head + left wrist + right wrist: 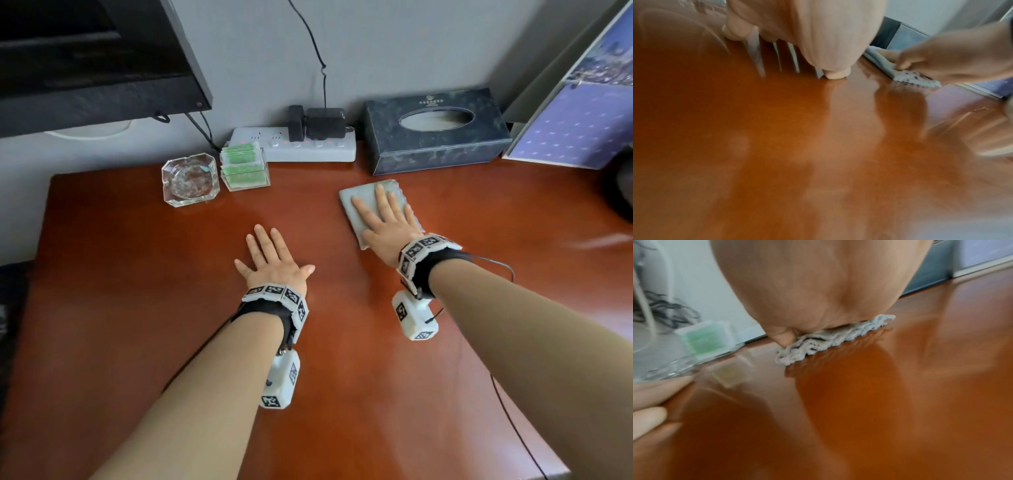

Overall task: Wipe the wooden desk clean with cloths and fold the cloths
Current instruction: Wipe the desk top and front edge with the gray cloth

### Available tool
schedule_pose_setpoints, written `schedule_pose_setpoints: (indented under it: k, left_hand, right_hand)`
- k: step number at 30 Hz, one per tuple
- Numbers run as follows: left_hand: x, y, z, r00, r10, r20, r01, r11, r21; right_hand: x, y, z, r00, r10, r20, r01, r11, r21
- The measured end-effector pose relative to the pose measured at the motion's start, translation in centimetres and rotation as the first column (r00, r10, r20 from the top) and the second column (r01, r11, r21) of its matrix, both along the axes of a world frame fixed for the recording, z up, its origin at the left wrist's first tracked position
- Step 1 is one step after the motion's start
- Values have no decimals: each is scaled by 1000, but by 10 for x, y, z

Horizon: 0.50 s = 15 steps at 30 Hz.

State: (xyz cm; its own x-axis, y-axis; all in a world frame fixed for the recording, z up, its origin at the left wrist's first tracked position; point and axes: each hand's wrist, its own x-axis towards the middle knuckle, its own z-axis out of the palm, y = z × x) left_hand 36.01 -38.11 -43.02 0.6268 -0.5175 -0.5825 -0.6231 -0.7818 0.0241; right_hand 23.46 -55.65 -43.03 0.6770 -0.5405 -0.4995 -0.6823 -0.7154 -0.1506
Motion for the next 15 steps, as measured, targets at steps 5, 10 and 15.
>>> schedule_pose_setpoints:
  k: [5,10,15]
  left_hand:
    - [0,1,-2,1000,9,15,-8,1000,-24]
    - [-1,1,-5,1000,12,22,-11,999,-42]
    - [1,1,-10,999,12,35,-11,999,-53]
  right_hand:
    - [-68,-15,2,896,-443,18,443,897,10]
    - [-67,8,0,829,-559,12,559,829,-20]
    - [-26,66,-5,948,-309,75,314,947,-65]
